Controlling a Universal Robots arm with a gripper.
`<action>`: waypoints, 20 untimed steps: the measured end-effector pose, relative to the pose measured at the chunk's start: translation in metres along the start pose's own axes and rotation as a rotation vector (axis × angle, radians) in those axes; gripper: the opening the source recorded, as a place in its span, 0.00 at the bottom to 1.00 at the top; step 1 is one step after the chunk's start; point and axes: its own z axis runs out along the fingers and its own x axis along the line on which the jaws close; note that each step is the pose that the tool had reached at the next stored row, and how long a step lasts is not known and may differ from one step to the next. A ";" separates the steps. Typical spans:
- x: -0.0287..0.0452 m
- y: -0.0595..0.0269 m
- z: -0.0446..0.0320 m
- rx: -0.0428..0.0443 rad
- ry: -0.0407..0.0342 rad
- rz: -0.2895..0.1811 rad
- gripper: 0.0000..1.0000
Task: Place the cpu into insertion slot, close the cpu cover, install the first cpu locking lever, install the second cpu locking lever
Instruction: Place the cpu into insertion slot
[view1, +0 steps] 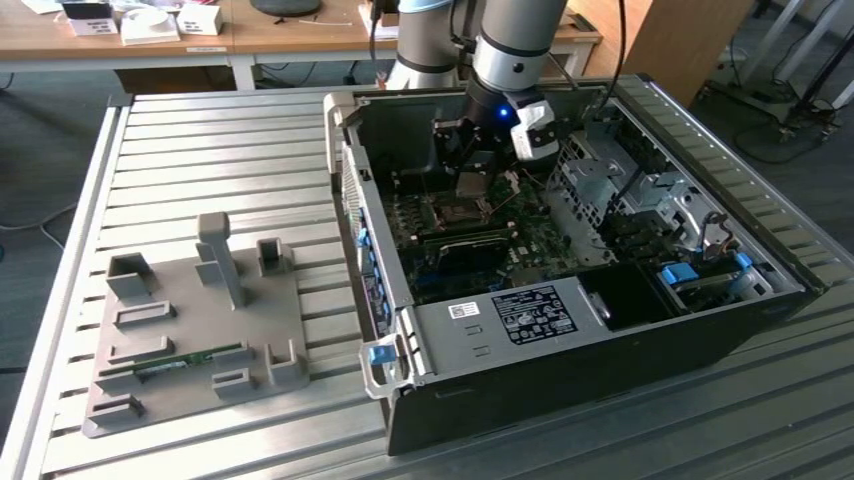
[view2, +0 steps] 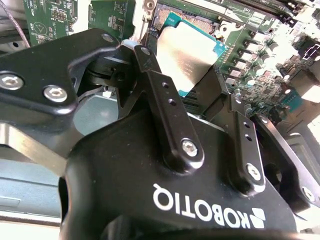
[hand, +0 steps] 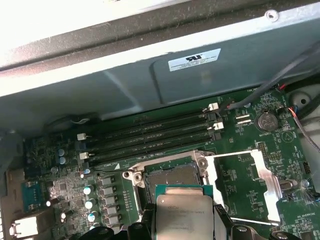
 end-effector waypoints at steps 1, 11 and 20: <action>0.0000 0.0000 0.0000 -0.0001 -0.0007 0.007 0.54; 0.0000 -0.0001 0.0011 -0.0024 -0.0186 0.201 0.54; 0.0000 -0.0002 0.0019 -0.0043 -0.0338 0.366 0.54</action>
